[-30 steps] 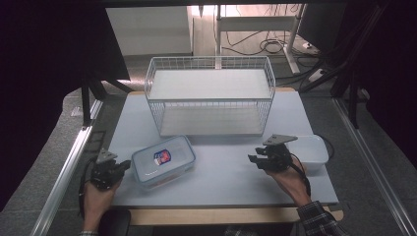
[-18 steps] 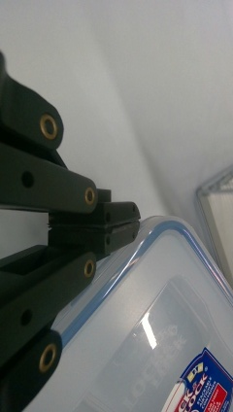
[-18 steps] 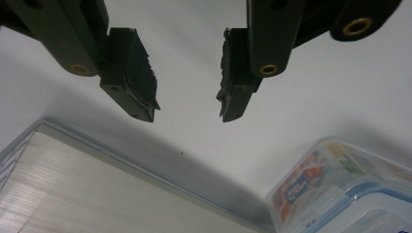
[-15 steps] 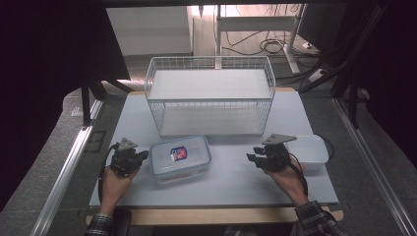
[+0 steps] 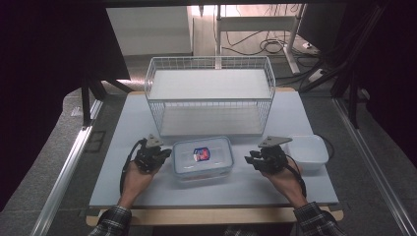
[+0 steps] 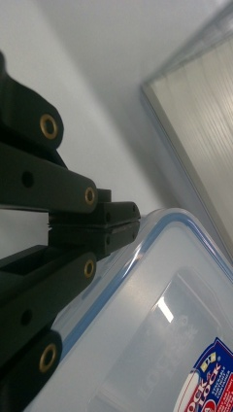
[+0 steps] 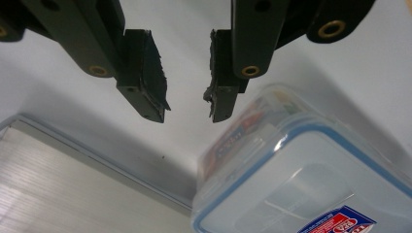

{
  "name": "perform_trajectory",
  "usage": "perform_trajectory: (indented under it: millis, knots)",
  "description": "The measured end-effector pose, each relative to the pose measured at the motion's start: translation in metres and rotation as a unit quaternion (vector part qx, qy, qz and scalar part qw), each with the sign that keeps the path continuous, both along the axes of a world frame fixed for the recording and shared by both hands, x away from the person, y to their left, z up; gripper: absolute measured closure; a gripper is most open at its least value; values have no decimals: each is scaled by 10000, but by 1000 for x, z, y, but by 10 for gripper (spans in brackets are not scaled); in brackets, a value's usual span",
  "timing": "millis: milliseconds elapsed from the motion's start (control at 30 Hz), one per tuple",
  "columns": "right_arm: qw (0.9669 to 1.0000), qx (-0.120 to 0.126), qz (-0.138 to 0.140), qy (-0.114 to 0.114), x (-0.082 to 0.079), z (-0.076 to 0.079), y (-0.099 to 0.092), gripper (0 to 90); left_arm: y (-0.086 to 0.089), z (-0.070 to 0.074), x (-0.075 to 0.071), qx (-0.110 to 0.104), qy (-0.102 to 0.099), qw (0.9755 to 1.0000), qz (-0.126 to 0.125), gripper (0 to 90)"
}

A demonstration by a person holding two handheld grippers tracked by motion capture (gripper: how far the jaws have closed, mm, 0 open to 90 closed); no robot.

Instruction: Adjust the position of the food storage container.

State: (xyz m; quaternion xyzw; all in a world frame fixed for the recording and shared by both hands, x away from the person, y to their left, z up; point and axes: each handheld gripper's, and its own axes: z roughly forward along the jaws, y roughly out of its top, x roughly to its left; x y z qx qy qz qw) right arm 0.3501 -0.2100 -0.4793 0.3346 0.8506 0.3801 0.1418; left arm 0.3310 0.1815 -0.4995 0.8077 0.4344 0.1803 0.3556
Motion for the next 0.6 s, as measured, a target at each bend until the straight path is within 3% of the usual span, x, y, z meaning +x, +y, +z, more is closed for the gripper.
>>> perform_trajectory:
  millis: [267,467,600]
  knots:
    - [9999,-71,-56,63,1,-1,-5,662,-27,1,8,-1,-32,9995,-313,897]
    - [9999,-61,-113,61,1,-1,-8,665,-34,0,13,-46,-61,9993,-368,897]
    - [9999,-42,-119,57,1,0,-12,660,-32,-2,15,-257,-44,9991,-346,867]
